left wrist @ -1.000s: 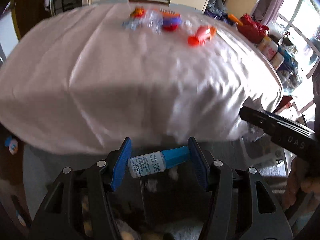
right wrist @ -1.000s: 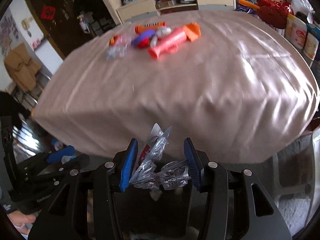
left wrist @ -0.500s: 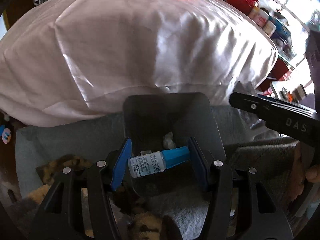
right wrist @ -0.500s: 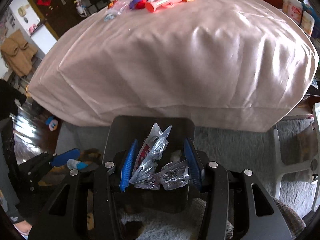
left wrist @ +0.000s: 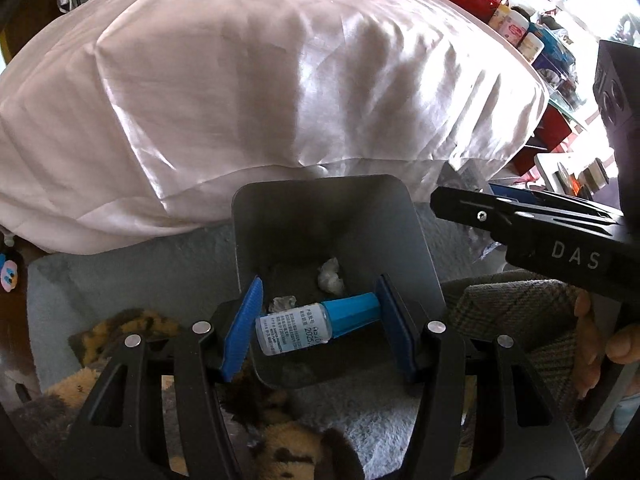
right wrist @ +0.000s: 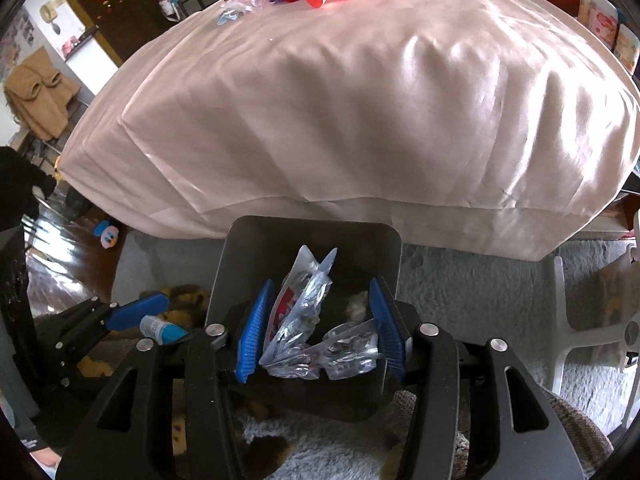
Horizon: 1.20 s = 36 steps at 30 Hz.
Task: Collect trash
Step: 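Lower both held items into the grey bin and release them, then return both tools to the table toward the remaining trash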
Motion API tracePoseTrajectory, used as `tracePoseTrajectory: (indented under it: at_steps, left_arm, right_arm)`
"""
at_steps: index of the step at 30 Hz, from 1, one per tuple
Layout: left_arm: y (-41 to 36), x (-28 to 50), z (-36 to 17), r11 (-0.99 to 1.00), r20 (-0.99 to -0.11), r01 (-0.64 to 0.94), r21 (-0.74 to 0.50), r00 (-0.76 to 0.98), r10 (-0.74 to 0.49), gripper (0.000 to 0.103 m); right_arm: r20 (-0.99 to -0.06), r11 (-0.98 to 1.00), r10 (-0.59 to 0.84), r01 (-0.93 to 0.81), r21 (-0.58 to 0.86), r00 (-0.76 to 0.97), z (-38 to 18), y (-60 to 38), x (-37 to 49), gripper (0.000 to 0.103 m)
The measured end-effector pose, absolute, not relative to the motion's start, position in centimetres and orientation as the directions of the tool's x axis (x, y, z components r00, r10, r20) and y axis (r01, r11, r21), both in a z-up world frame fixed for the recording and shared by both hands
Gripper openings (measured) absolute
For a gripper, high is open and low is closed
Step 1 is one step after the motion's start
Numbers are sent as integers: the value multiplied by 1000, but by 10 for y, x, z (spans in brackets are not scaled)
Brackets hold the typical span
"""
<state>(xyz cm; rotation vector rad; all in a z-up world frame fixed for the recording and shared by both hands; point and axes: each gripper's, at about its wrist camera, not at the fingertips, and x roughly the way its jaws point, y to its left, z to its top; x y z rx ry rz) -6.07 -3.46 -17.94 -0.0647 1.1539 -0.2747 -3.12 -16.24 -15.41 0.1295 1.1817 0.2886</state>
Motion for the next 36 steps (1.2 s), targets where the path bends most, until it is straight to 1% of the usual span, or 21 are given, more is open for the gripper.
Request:
tracePoseTrajectory:
  at_steps: [1, 3, 8, 17, 22, 27, 32, 36]
  left_arm:
    - [-34, -60, -180, 965, -894, 181, -191, 373, -247, 57]
    - [-34, -60, -181, 967, -896, 178, -184, 373, -240, 66]
    - [-36, -59, -181, 968, -898, 180, -174, 375, -231, 72]
    - [-32, -59, -176, 965, -892, 177, -193, 378, -248, 72]
    - [-27, -50, -169, 969, -894, 161, -188, 380, -237, 72]
    - [-17, -29, -140, 975, -873, 148, -168, 437, -217, 72]
    - [-1, 1, -108, 985, -852, 116, -130, 495, -171, 75]
    - [9, 28, -86, 989, -833, 105, -103, 534, -143, 78]
  right_arm:
    - [-893, 957, 285, -150, 246, 350, -154, -163, -31, 69]
    - [-892, 960, 276, -140, 241, 358, -154, -164, -31, 73]
    - [-887, 959, 282, -115, 257, 367, -152, -171, -30, 73]
    - [-879, 958, 287, -98, 271, 381, -148, -176, -29, 74]
    - [-862, 950, 310, -84, 302, 400, -135, -184, -22, 74]
    - [-845, 958, 279, -68, 280, 457, -111, -194, -3, 74]
    - [-832, 968, 242, -71, 240, 498, -87, -199, 25, 74]
    - [-818, 970, 231, -59, 236, 528, -72, -203, 51, 74]
